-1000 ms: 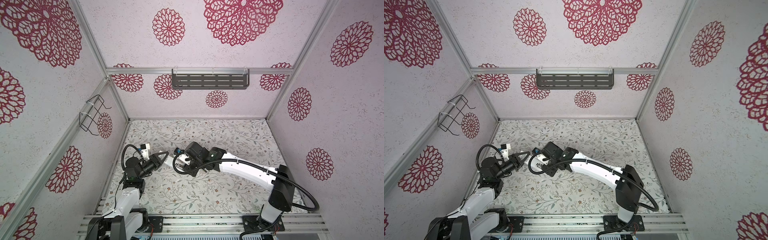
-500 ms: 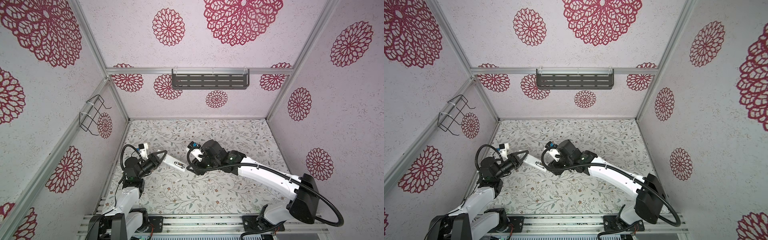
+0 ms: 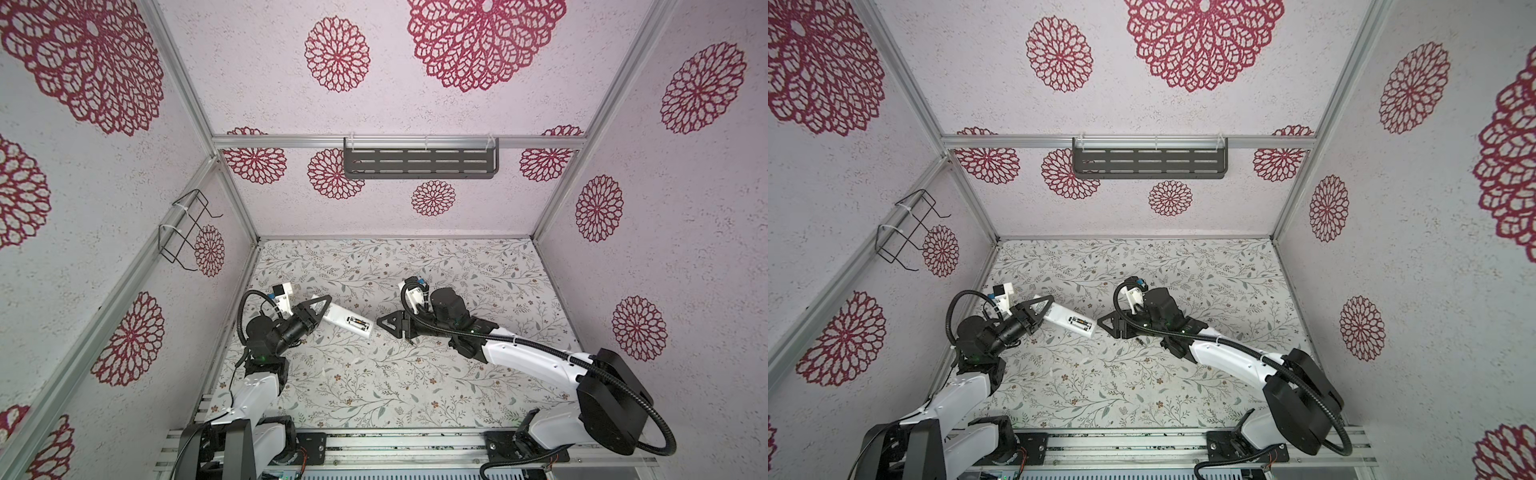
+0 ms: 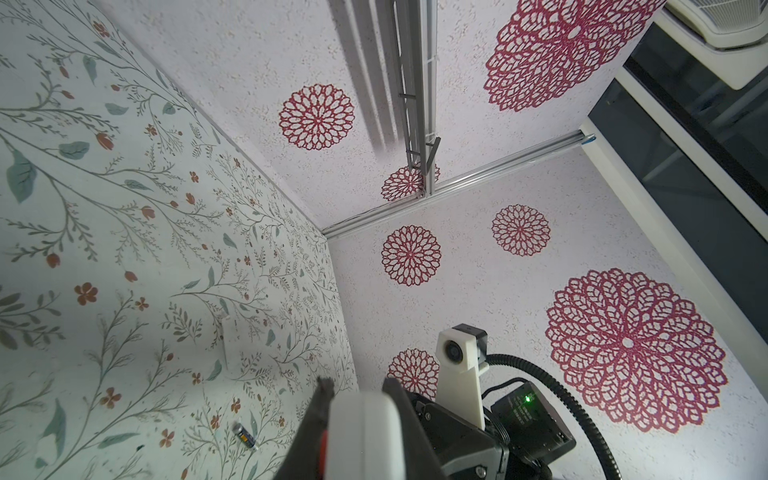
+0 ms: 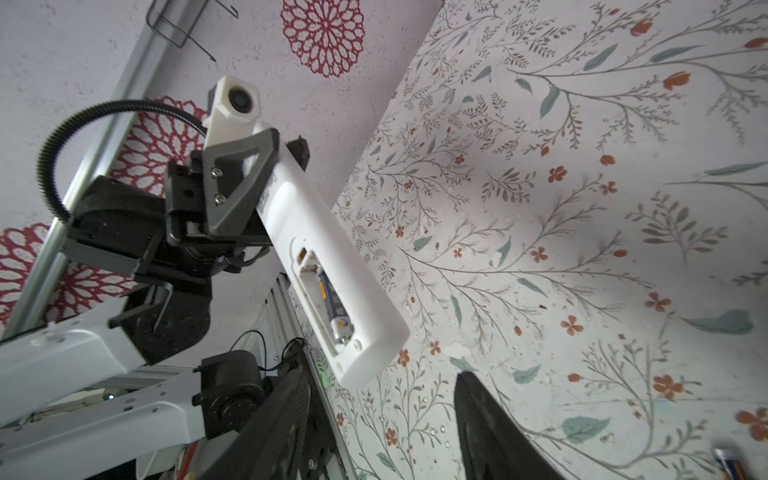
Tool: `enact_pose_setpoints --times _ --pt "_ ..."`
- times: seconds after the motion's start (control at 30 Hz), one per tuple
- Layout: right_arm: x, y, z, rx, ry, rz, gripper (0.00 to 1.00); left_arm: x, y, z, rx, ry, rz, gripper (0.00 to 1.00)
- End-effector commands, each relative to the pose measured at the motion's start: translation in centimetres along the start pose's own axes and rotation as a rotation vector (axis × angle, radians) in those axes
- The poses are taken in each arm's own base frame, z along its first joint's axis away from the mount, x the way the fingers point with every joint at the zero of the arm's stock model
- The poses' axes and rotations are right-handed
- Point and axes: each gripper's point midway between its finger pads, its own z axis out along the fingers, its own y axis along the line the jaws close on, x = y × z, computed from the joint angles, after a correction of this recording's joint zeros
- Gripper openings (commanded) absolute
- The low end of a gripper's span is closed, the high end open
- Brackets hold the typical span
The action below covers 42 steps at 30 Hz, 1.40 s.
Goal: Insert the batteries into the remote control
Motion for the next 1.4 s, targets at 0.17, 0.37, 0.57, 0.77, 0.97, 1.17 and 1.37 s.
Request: enact_pose_setpoints --times 0.17,0.37,0.57,0.77,0.97,1.17,1.37 --pt "-2.3 3.5 0.3 -0.188 -0.133 0.067 0.59 -0.9 -1.4 -0.1 0.074 -0.031 0.004 0.0" --pt "-1.6 1.8 0.8 -0.148 -0.143 0.092 0.6 -1.1 -1.6 -0.1 0.086 -0.039 0.0 0.0" --pt "-1.3 1.6 1.4 -0.188 -0.151 0.124 0.58 -1.2 -1.8 -0.2 0.093 -0.041 -0.003 0.0" --pt "-1.2 2.2 1.9 -0.229 -0.152 0.134 0.54 -1.2 -1.7 -0.2 0.091 -0.04 -0.005 0.0" --pt "-0.9 2.3 2.1 -0.236 -0.145 0.138 0.53 -1.3 -1.7 -0.2 0.091 -0.042 -0.005 0.0" --pt "-0.8 2.0 2.1 -0.223 -0.143 0.14 0.52 -1.4 -1.8 -0.2 0.093 -0.042 -0.003 0.0" --pt "-0.8 2.2 2.0 -0.227 -0.138 0.135 0.54 -1.4 -1.6 -0.2 0.087 -0.043 -0.005 0.0"
